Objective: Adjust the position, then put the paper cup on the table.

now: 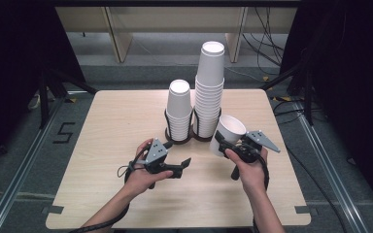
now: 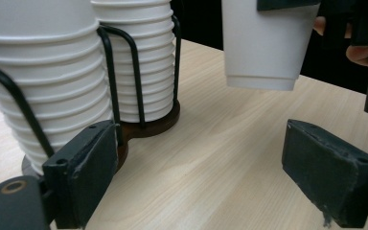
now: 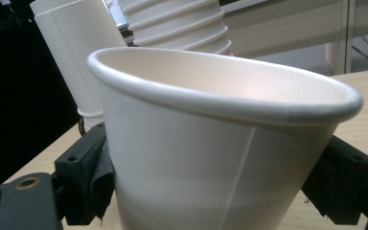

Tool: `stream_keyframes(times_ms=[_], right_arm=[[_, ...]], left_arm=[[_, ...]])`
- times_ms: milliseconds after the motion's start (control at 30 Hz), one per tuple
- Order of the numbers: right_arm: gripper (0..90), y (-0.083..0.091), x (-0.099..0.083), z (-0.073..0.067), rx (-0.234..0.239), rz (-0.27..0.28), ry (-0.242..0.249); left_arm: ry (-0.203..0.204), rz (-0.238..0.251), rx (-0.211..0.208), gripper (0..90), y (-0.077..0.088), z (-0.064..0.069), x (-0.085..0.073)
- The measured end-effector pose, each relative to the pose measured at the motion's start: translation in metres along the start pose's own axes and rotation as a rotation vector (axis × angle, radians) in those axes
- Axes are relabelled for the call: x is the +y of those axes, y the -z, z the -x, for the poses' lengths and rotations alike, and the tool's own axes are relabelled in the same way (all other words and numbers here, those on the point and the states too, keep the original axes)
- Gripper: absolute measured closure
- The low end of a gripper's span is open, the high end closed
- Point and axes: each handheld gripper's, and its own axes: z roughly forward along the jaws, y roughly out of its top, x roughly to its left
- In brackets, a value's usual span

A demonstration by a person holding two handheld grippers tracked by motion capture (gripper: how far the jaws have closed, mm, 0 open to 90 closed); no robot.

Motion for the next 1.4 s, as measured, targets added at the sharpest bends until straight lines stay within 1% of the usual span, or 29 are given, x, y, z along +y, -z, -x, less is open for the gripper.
stream_keyframes(times_ms=[67,100,167,200,233,300,333,367,467,500,533,567,700,733,767,800,833,867,933,967,1033,1067,1133,1167,1200,1300,1333,1367,1400], right_arm=[[16.6,0.001,0.0,0.0,-0.008,-0.004,-0.004],[16.6,0.001,0.0,0.001,-0.012,-0.004,0.008],[16.7,0.002,-0.001,0.001,-0.016,-0.01,0.01],[16.6,0.003,-0.001,0.0,-0.012,-0.011,-0.008],[16.7,0.004,-0.001,0.002,-0.015,-0.011,0.018],[16.7,0.005,-0.001,0.003,-0.014,-0.007,0.026],[16.7,0.006,0.001,0.004,-0.02,-0.012,0.04],[16.7,0.006,0.001,0.006,-0.02,0.0,0.058],[16.7,0.008,0.003,0.007,-0.026,-0.003,0.076],[16.7,0.008,0.004,0.009,-0.039,-0.001,0.093],[16.7,0.008,0.004,0.009,-0.039,-0.001,0.093],[16.7,0.009,0.004,0.011,-0.041,0.006,0.109],[16.7,0.013,0.007,0.016,-0.052,0.012,0.11],[16.8,0.014,0.008,0.018,-0.052,0.008,0.116],[16.8,0.015,0.008,0.02,-0.059,0.001,0.135],[16.8,0.016,0.009,0.02,-0.06,-0.005,0.14],[16.8,0.018,0.009,0.02,-0.073,-0.002,0.131],[16.8,0.018,0.009,0.022,-0.067,-0.003,0.142],[16.8,0.019,0.009,0.024,-0.081,-0.005,0.153],[16.8,0.019,0.009,0.026,-0.096,-0.002,0.17],[16.8,0.019,0.009,0.026,-0.1,-0.009,0.164],[16.8,0.019,0.009,0.029,-0.104,-0.011,0.185],[16.8,0.019,0.008,0.029,-0.109,-0.014,0.185],[16.8,0.018,0.008,0.032,-0.121,-0.017,0.202],[16.8,0.018,0.007,0.031,-0.116,-0.025,0.186],[16.8,0.016,0.006,0.035,-0.138,-0.013,0.213],[16.7,0.016,0.006,0.036,-0.142,-0.027,0.212],[16.7,0.016,0.006,0.036,-0.155,-0.021,0.212],[16.7,0.015,0.006,0.038,-0.155,-0.019,0.221]], left_arm=[[0.0,-0.001,0.005,12.2,0.002,-0.001,-0.001],[0.002,0.0,0.009,12.2,0.003,-0.001,-0.002],[-0.002,-0.002,0.013,12.5,0.004,-0.002,-0.002],[-0.002,0.0,0.019,12.5,0.005,-0.003,-0.003],[0.004,0.003,0.024,12.8,0.006,-0.005,-0.003],[0.01,0.007,0.03,13.1,0.006,-0.007,-0.004],[0.013,0.008,0.033,13.2,0.007,-0.008,-0.005],[0.018,0.012,0.039,13.3,0.007,-0.009,-0.006],[0.024,0.011,0.055,13.6,0.009,-0.012,-0.009],[0.025,0.01,0.06,13.6,0.01,-0.013,-0.01],[0.025,0.01,0.06,13.7,0.01,-0.013,-0.01],[0.025,0.009,0.064,13.7,0.012,-0.014,-0.011],[0.025,0.012,0.078,13.8,0.016,-0.015,-0.014],[0.036,0.013,0.083,14.0,0.019,-0.016,-0.015],[0.036,0.015,0.086,14.0,0.021,-0.017,-0.016],[0.038,0.015,0.086,14.0,0.023,-0.016,-0.017],[0.039,0.018,0.084,14.0,0.024,-0.016,-0.018],[0.038,0.021,0.084,14.0,0.026,-0.016,-0.019],[0.039,0.021,0.086,14.1,0.028,-0.017,-0.02],[0.047,0.026,0.093,14.1,0.032,-0.017,-0.022],[0.049,0.032,0.092,14.1,0.033,-0.018,-0.023],[0.046,0.023,0.103,14.1,0.036,-0.02,-0.025],[0.05,0.024,0.104,14.1,0.037,-0.02,-0.025],[0.054,0.02,0.109,14.1,0.038,-0.022,-0.028],[0.054,0.018,0.114,14.2,0.038,-0.022,-0.029],[0.056,0.013,0.118,14.3,0.038,-0.023,-0.031],[0.055,0.008,0.122,14.3,0.038,-0.024,-0.033],[0.062,0.014,0.123,14.4,0.037,-0.024,-0.034],[0.062,0.006,0.131,14.4,0.038,-0.024,-0.035]])
